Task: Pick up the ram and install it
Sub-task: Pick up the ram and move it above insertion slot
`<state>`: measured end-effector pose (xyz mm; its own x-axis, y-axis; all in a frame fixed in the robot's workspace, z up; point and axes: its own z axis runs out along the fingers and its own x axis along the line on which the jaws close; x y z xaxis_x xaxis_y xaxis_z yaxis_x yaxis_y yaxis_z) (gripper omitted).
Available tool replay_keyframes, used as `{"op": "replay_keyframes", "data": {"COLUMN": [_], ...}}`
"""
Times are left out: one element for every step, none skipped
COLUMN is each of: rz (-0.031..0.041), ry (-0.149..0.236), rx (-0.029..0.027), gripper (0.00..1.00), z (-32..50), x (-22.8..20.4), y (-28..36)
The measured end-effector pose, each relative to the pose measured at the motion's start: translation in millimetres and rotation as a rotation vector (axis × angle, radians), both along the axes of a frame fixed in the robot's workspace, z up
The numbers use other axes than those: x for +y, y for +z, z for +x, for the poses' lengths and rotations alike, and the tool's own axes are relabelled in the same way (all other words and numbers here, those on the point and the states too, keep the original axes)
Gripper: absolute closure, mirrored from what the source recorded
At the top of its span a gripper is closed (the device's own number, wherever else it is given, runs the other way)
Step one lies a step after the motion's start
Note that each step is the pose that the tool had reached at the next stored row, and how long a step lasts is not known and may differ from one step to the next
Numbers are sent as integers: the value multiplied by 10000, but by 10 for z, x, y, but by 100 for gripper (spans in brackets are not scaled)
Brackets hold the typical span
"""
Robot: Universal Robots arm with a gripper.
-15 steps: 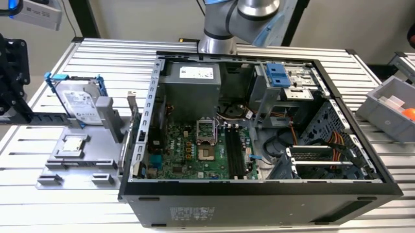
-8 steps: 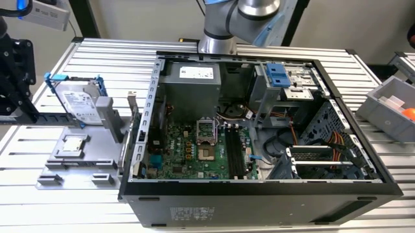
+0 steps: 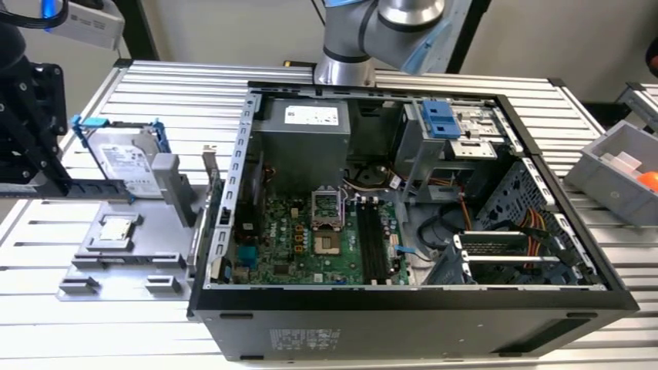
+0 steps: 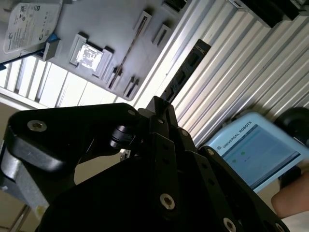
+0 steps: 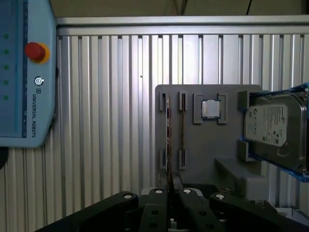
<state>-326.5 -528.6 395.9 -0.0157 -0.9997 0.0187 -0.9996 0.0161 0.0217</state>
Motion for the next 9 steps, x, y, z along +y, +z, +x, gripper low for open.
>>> {"op": "replay_keyframes", "data": {"rz": [-1,0,-1,-1,-1,-1,0,-1,0], "ry": [0,-1,-1,-1,0,0,-1,0,-1], "rx": [2,2,3,4,4,6,5,7,7], "gripper": [100,100,100,100,100,100,100,100,100], "z": [11,21,31,42,54,65,76,86,97], "x": [0,0,0,0,0,0,0,0,0], "y": [1,0,1,1,0,1,0,1,0]}}
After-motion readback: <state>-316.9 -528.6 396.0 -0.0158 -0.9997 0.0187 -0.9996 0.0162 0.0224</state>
